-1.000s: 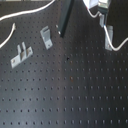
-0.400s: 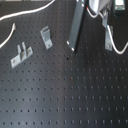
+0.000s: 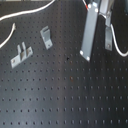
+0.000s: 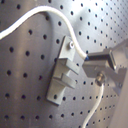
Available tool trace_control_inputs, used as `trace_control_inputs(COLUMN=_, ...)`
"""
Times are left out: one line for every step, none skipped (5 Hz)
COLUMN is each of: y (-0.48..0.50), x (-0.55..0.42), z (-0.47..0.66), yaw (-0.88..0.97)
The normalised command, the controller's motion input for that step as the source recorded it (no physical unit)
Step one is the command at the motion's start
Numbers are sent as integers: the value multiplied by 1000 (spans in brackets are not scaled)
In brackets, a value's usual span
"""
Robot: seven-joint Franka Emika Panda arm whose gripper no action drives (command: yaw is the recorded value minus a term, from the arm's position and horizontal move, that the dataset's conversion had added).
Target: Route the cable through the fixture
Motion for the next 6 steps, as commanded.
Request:
trace_control_inputs(y=-156, x=16, z=17, yaw=-823)
trace_control_inputs(y=-149, x=-40, z=55, yaw=-826)
trace_control_inputs(y=-173, x=-155, z=113, yaw=-757)
trace_control_inputs(y=-181, x=-290, z=150, yaw=-617)
trace_control_inputs(y=-198, x=-289, z=162, yaw=-583)
trace_control_inputs(y=-213, x=-281, z=195, yaw=-582)
